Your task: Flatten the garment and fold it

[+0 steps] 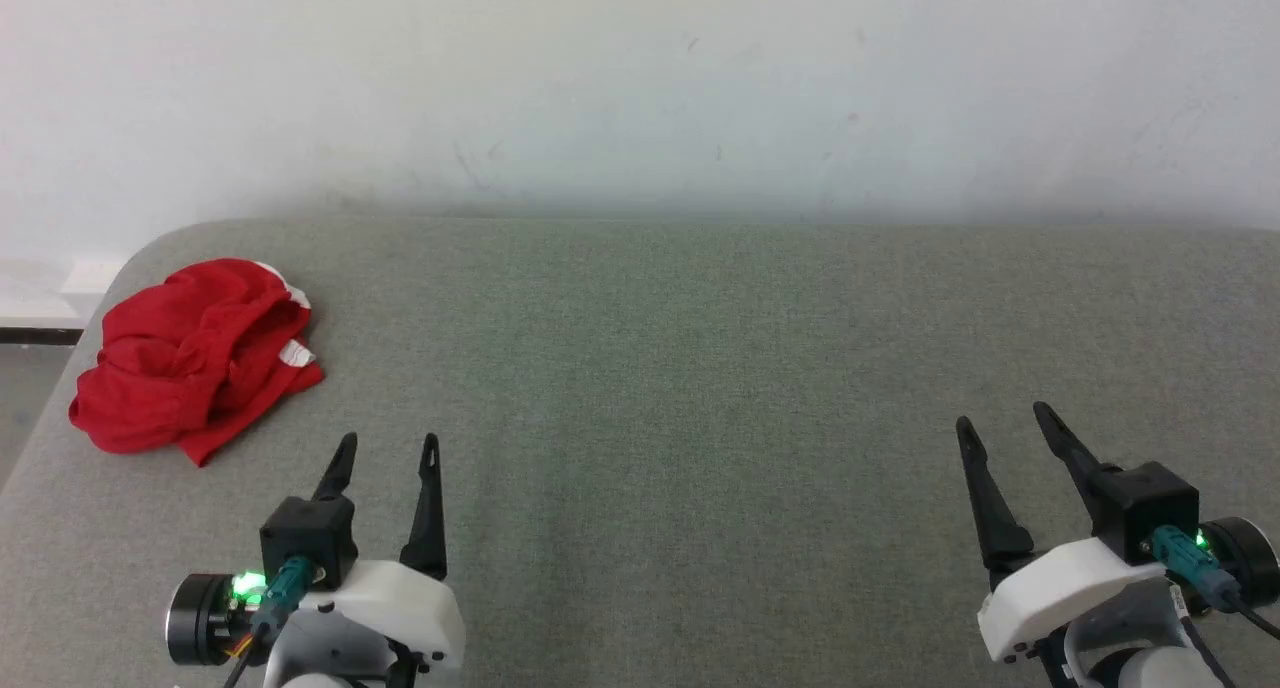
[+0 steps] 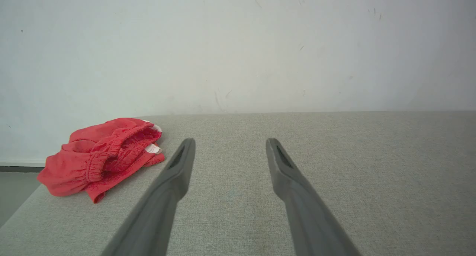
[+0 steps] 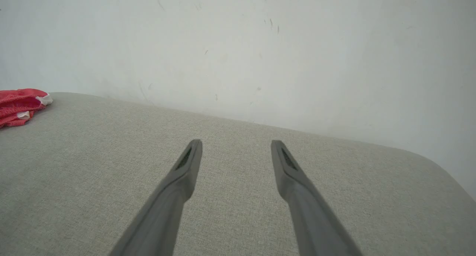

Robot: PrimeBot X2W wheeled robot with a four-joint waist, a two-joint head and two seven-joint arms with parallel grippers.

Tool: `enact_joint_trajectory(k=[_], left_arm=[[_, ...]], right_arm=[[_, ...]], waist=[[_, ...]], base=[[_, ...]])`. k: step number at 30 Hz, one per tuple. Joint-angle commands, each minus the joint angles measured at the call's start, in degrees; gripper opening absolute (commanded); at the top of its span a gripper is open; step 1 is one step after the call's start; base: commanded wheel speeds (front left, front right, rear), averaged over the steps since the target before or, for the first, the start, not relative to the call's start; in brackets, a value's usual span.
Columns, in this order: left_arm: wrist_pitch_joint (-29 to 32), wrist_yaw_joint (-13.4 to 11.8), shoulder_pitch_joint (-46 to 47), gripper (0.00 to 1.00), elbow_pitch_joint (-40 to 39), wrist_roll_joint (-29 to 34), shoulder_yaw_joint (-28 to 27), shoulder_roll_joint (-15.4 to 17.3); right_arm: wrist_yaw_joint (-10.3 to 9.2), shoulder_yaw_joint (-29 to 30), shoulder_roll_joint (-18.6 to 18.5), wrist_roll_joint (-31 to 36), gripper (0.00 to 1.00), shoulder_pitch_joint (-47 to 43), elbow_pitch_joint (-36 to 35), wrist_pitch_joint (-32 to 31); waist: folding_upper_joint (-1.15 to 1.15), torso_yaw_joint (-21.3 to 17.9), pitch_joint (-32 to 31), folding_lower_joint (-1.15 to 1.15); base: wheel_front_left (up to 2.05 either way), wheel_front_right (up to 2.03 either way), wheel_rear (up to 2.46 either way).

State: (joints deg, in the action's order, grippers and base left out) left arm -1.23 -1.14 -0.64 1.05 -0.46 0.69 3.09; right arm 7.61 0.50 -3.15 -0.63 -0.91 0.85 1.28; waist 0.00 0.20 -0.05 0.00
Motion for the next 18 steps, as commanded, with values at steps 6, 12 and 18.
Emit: enact_joint_trajectory(k=[6,12,18], left_arm=[[-1.3,-0.7,-0.3,1.00,0.7,-0.6,0.3,0.0],[-2.0,-1.0,-0.5,1.00,1.0,-0.8,0.3,0.0],[-2.7,-1.3,-0.8,1.00,1.2,-0.8,0.3,0.1]], right_arm=[[-0.01,0.1,0.0,-0.5,1.00,-0.4,-0.1,1.3],[-0.02,-0.5,0.1,-0.4,1.00,-0.7,-0.2,2.0],[-0.02,-0.5,0.1,-0.7,1.00,-0.9,-0.1,2.7]], waist=[[0.00,0.8,-0.2,0.00],[0.00,2.3,-0.4,0.00],[0.00,4.4,-0.6,0.00]], base=[[0.00,0.00,0.00],[0.00,0.00,0.00],[0.00,0.00,0.00]])
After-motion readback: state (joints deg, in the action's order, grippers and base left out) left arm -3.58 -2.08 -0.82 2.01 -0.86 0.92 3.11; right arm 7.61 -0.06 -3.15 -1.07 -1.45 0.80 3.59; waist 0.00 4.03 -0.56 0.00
